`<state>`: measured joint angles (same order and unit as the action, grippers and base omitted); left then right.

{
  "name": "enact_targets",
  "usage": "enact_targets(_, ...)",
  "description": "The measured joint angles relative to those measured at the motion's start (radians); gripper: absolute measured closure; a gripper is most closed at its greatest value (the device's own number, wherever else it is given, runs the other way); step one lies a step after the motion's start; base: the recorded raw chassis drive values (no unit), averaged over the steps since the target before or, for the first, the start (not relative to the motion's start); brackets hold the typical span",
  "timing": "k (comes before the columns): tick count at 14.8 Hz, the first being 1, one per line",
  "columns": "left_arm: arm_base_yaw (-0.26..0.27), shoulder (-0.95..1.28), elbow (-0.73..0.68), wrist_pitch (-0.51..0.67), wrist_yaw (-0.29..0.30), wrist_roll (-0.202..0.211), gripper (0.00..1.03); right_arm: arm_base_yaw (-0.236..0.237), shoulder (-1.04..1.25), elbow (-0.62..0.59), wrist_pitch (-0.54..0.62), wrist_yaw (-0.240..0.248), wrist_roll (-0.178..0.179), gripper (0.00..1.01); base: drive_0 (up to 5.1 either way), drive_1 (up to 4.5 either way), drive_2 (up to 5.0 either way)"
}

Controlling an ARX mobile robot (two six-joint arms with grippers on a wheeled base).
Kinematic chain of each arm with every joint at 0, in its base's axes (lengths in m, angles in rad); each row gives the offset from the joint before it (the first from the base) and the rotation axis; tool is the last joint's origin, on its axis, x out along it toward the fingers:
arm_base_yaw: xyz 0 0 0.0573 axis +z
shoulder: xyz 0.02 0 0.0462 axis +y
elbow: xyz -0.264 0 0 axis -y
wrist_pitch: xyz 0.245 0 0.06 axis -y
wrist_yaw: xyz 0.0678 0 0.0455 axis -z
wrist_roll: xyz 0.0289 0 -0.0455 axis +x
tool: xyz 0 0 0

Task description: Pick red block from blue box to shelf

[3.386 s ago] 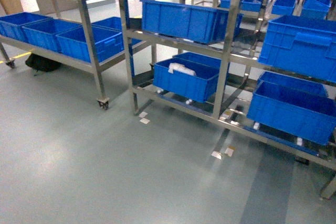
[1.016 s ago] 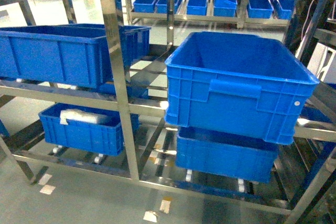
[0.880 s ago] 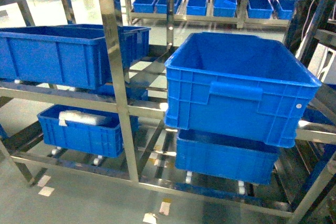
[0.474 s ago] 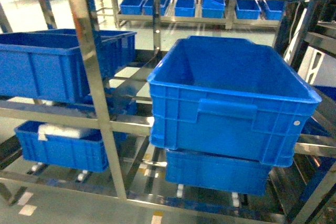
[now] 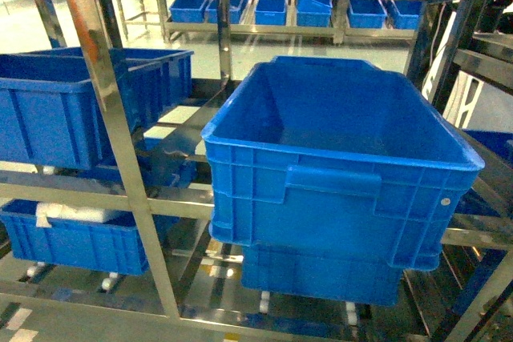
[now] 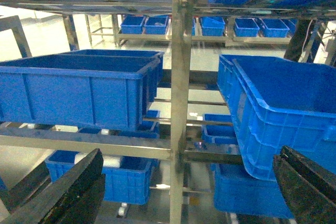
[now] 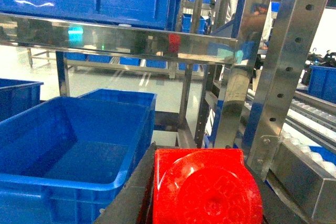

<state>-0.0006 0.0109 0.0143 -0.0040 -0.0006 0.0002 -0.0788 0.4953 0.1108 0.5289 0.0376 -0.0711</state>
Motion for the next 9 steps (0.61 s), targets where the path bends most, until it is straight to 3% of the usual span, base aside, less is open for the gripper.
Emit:
enact_targets(6, 0.000, 0.000, 0.000, 0.000, 0.000, 0.000, 0.05, 0.000, 0.000, 0.000, 0.001, 0.000, 0.000, 0.74, 0.0, 0.00, 0.0)
enact_targets(9, 0.000, 0.000, 0.000, 0.000, 0.000, 0.000, 0.05, 0.000, 0.000, 0.000, 0.000, 0.000, 0.000, 0.74, 0.1, 4.41, -4.2)
